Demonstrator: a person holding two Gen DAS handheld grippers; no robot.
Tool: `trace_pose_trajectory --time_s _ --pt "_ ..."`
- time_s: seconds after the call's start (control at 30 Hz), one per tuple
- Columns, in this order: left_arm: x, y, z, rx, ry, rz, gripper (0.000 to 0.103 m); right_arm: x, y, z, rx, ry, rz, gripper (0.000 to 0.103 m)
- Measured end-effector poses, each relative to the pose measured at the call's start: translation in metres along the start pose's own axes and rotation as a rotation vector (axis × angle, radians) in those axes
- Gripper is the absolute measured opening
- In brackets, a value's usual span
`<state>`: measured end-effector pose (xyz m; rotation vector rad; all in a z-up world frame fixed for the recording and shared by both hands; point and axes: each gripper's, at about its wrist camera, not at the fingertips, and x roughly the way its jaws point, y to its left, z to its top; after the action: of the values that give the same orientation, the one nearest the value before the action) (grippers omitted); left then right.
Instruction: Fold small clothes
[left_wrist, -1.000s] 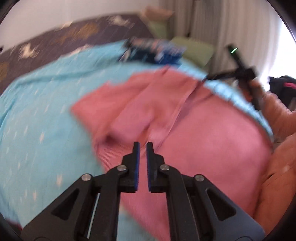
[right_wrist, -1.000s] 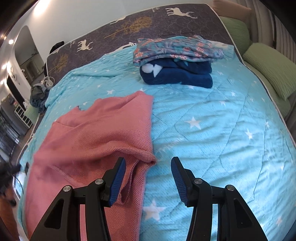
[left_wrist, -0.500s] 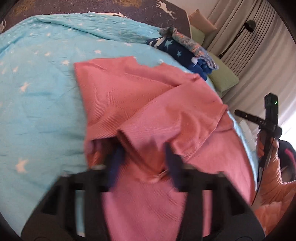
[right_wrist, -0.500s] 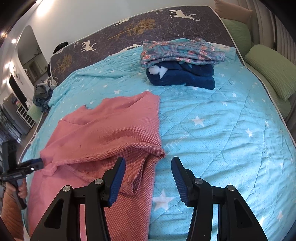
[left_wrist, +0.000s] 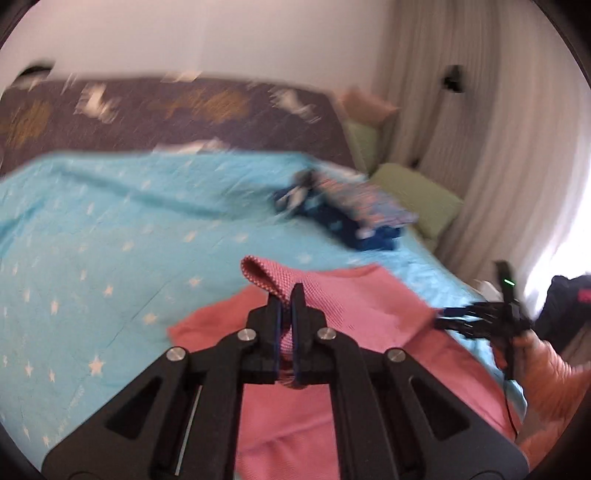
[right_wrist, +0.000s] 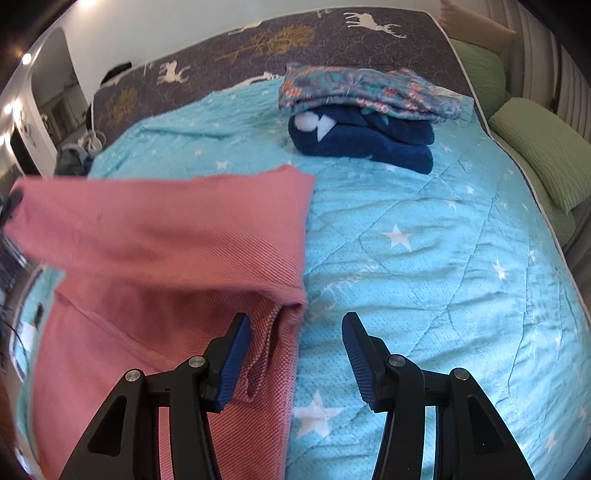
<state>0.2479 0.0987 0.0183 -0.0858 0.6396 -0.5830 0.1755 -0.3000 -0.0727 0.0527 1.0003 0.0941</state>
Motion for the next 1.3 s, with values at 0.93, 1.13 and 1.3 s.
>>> trace_pose_trajectory --time_s 0.93,1.13,1.3 --pt "0.054 0.039 -0.084 -0.19 0.253 0.124 0.047 -0.026 -0.031 0.005 0.255 -0.058 0.169 0.036" --pt "0.045 0.027 -0.079 -0.158 0.203 0.084 0.048 -0.018 0.003 0.037 0.132 -0.094 0.188 0.037" --pt "0.072 0.04 -0.059 -0.188 0.232 0.117 0.053 0.014 0.019 0.036 0.132 -0.031 0.214 0.037"
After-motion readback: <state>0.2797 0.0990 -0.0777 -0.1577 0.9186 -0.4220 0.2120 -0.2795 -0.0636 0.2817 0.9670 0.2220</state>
